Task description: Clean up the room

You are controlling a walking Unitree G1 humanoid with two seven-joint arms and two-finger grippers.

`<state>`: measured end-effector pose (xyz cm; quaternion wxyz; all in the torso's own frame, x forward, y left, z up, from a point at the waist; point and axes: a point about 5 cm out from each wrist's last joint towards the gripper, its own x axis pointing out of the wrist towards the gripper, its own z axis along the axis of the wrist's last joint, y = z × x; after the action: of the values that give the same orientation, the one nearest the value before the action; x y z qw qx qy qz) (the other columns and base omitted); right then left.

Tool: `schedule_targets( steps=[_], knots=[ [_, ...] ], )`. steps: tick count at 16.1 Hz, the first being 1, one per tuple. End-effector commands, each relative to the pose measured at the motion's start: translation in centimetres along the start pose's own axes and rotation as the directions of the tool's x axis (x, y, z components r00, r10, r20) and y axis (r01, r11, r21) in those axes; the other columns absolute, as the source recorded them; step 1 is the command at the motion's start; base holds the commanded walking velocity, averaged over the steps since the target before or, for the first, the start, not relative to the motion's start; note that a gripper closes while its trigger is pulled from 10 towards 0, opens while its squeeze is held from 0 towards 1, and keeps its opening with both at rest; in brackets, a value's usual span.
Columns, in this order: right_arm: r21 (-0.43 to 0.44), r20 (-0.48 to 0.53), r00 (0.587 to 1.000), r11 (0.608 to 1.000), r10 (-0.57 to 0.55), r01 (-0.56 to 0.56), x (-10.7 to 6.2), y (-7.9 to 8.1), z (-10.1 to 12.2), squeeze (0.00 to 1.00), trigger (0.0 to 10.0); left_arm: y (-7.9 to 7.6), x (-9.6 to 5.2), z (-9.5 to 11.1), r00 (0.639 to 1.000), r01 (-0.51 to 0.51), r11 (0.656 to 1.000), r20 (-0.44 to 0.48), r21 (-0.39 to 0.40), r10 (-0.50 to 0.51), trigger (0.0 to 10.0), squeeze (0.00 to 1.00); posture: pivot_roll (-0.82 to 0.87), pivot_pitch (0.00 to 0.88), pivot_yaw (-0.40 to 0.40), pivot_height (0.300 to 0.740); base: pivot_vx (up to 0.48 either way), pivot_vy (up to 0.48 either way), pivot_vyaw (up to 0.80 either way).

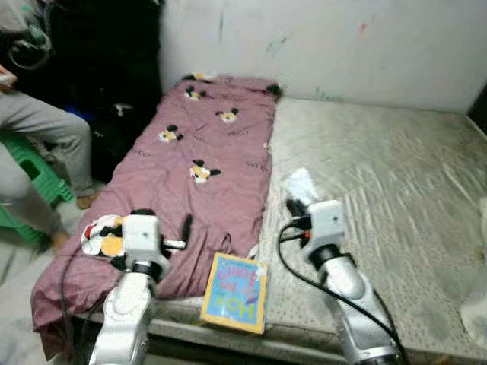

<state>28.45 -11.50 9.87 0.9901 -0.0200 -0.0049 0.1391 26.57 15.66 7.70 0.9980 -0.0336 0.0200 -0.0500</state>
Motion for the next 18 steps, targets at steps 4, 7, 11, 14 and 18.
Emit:
schedule_targets(
  steps=[4, 7, 11, 14, 18],
  knots=[
    [-0.023, 0.003, 1.000, 1.000, -0.010, 0.010, -0.02, -0.78, 0.12, 0.00, 10.0, -0.87, 0.30, 0.17, 1.000, 0.023, 1.000, 0.001, -0.012, -0.023, 10.0, 0.00, 0.06, 0.000, 0.018, 0.740, 0.000, 0.480, 0.00],
    [-0.030, -0.002, 1.000, 0.999, 0.017, -0.017, 0.14, -0.48, 0.08, 0.00, 10.0, -0.86, 0.27, 0.40, 1.000, 0.017, 1.000, 0.021, -0.011, -0.017, 10.0, 0.00, 0.05, 0.000, 0.014, 0.740, 0.000, 0.480, 0.00],
    [-0.035, -0.016, 0.999, 0.998, 0.042, -0.043, -0.14, -0.10, -0.36, 0.00, 10.0, -0.79, 0.26, 0.56, 0.999, 0.012, 1.000, 0.031, -0.011, -0.011, 10.0, 0.00, 0.05, 0.000, 0.015, 0.740, 0.000, 0.000, 0.00],
    [-0.025, -0.014, 0.999, 0.999, 0.033, -0.033, -0.14, -0.21, -0.31, 0.00, 10.0, -0.74, 0.35, 0.40, 1.000, 0.017, 1.000, 0.017, -0.023, -0.016, 10.0, 0.00, 0.05, 0.000, 0.019, 0.740, 0.000, 0.320, 0.00],
    [-0.033, -0.016, 0.999, 0.999, 0.034, -0.034, -0.10, -0.26, -0.35, 0.00, 10.0, -0.69, 0.42, 0.42, 1.000, 0.015, 1.000, 0.018, -0.022, -0.014, 10.0, 0.00, 0.05, 0.000, 0.019, 0.740, 0.000, 0.480, 0.00]
  ],
)
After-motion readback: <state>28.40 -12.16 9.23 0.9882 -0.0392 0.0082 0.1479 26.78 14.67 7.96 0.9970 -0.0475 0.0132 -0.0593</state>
